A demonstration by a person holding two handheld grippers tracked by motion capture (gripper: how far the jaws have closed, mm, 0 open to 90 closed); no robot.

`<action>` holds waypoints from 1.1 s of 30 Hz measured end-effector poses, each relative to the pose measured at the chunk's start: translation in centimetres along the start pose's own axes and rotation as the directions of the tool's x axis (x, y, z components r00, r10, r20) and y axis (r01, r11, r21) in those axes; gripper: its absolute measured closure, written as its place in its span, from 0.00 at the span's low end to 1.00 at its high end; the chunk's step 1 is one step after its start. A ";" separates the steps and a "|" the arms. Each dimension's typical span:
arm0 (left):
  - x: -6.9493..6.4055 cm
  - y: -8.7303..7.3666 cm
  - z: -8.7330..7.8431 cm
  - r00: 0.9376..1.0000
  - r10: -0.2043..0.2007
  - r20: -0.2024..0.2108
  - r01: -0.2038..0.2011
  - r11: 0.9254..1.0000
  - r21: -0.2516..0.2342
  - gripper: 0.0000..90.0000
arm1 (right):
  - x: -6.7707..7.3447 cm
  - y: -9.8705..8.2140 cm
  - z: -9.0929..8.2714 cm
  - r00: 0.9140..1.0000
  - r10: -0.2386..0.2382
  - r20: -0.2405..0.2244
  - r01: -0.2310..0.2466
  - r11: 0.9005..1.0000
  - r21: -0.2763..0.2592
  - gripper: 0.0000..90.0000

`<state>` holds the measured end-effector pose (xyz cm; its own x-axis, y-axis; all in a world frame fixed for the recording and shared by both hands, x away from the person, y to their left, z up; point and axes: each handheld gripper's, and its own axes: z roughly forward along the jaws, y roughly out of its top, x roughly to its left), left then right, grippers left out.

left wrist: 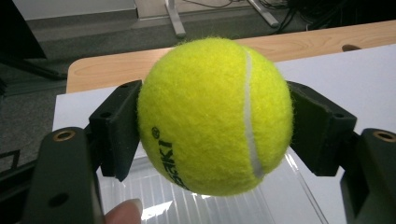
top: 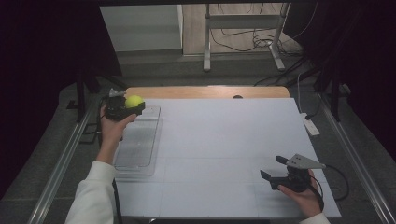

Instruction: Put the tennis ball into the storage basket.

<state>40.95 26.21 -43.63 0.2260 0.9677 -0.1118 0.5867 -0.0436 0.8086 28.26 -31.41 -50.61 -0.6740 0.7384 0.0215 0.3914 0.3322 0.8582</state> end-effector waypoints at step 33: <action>1.5 -0.7 1.5 0.999 -0.007 -0.052 0.011 0.997 0.082 0.30 | 0.0 0.0 0.0 1.000 0.001 0.000 -0.001 1.000 0.001 0.13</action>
<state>42.07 27.30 -45.22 0.1809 0.9796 -0.0872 0.6507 -0.0527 0.7575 28.27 -31.45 -50.65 -0.6735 0.7389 0.0222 0.3927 0.3322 0.8576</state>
